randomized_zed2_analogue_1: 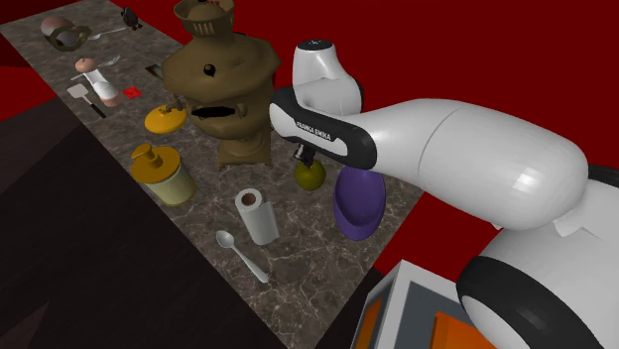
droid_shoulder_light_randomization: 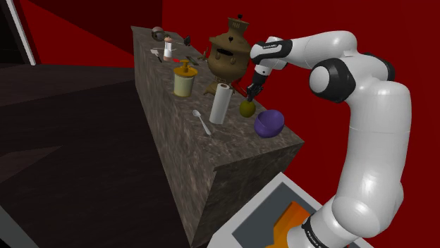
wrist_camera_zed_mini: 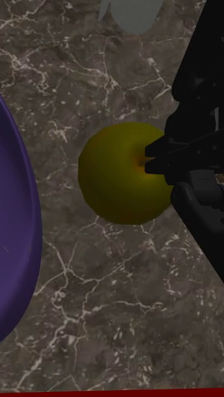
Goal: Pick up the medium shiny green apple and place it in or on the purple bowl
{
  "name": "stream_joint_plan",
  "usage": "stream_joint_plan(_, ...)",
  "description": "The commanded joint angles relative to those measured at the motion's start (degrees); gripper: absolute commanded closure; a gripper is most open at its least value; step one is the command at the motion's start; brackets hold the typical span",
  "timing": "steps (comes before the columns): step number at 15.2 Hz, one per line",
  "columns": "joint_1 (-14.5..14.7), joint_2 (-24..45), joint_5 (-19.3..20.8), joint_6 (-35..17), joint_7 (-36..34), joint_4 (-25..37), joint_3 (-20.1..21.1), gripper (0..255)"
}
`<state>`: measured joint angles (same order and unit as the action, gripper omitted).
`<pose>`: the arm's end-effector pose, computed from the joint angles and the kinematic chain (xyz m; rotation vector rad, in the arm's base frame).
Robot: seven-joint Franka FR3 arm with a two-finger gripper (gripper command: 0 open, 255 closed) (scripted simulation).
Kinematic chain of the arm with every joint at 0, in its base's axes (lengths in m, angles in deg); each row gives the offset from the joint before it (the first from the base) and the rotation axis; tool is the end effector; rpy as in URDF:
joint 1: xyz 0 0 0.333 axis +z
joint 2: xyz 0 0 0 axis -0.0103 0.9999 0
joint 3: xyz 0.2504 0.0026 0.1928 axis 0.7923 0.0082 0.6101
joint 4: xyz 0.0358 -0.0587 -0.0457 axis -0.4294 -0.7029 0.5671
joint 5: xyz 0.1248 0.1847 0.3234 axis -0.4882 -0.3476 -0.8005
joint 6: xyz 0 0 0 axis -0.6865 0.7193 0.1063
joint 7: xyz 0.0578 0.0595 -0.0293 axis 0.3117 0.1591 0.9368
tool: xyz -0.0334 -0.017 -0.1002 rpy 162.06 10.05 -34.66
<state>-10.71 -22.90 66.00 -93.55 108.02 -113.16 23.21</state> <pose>0.6147 -0.3187 0.3943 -3.0748 0.1449 -0.0165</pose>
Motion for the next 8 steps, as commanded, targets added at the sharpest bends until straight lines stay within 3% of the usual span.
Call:
stream_joint_plan(1, 0.01, -0.18, 0.1, 0.64, -0.11, 0.43, -0.04, 255)
stream_joint_plan(8, -0.19, -1.25, 0.74, 5.4, -0.82, 4.25, -0.37, 255)
